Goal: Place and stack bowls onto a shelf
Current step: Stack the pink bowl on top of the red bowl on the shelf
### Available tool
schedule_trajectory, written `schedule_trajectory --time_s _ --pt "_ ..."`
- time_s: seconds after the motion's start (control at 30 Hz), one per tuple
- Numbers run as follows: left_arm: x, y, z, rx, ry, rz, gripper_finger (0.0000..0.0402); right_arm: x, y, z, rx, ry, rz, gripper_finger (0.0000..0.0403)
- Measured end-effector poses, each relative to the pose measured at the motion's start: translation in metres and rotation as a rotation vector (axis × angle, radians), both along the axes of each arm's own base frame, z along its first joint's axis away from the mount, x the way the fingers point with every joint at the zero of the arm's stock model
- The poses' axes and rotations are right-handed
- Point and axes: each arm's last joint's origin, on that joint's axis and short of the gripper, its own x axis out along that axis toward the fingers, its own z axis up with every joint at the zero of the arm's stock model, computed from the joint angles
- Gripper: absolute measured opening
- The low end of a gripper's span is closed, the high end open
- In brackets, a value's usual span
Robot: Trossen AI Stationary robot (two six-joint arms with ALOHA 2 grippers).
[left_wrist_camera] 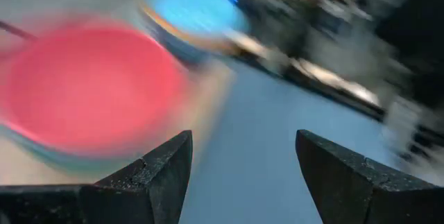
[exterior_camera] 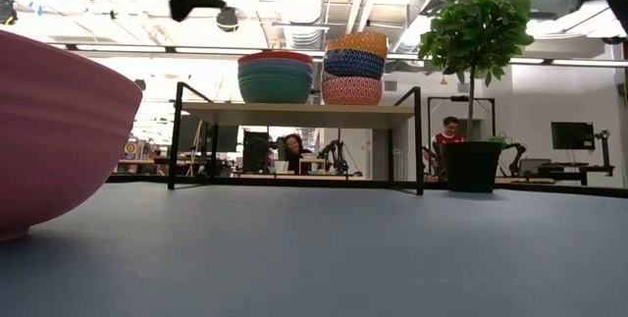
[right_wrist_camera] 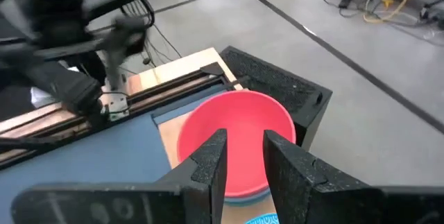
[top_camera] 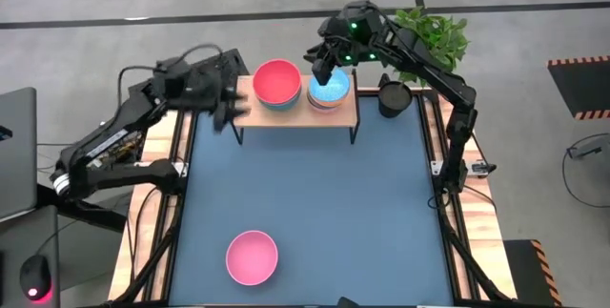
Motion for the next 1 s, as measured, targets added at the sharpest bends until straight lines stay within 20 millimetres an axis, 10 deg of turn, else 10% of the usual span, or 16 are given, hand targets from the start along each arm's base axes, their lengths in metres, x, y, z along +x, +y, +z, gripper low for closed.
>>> schedule_trajectory --time_s 0.43,1.0 --pt "-0.027 -0.102 -0.026 -0.412 0.417 -0.126 0.0241 0.000 0.005 0.001 -0.009 0.009 0.021 0.0118" --pt "0.032 -0.216 -0.084 -0.406 0.836 -0.141 0.0241 -0.005 0.013 -0.013 0.041 0.171 0.051 0.0118"
